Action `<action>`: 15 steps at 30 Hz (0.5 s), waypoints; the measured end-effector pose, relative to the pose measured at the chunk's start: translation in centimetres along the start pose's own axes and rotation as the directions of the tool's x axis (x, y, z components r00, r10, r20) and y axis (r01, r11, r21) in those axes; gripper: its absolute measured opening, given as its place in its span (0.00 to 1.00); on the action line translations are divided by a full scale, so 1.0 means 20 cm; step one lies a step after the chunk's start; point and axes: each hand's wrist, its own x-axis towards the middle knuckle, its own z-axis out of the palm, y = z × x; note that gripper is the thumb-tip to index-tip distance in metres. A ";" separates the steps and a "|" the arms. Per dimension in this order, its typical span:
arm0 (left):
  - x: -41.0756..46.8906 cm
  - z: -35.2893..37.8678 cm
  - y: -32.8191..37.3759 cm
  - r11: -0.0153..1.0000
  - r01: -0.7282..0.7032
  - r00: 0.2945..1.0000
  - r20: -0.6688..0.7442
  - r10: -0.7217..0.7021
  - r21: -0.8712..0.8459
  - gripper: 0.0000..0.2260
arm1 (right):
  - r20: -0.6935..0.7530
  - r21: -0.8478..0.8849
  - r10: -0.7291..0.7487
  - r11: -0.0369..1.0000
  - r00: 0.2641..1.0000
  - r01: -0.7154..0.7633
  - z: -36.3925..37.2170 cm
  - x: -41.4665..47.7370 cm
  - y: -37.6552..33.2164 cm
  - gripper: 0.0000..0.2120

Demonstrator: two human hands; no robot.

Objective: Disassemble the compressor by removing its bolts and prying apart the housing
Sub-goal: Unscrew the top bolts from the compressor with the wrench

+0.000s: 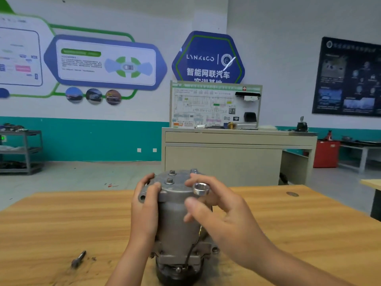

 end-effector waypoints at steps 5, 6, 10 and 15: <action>0.01 0.00 -0.01 0.999 0.031 1.000 0.004 -0.031 -0.014 0.08 | -0.187 0.147 0.192 0.975 0.963 -0.166 -0.21 -0.03 0.07 0.15; 0.01 -0.01 -0.01 0.999 0.030 1.000 -0.002 -0.031 -0.014 0.07 | -0.218 0.169 0.248 0.962 0.944 -0.213 -0.26 -0.02 0.10 0.16; 0.01 0.00 -0.04 1.000 0.007 1.000 -0.029 -0.008 -0.017 0.09 | -0.324 0.317 0.510 0.852 0.797 -0.417 -0.43 0.12 0.35 0.13; -0.03 0.05 -0.03 1.000 0.003 0.996 -0.090 -0.006 -0.031 0.10 | -0.283 0.059 0.687 0.709 0.669 -0.703 -0.43 0.54 0.61 0.14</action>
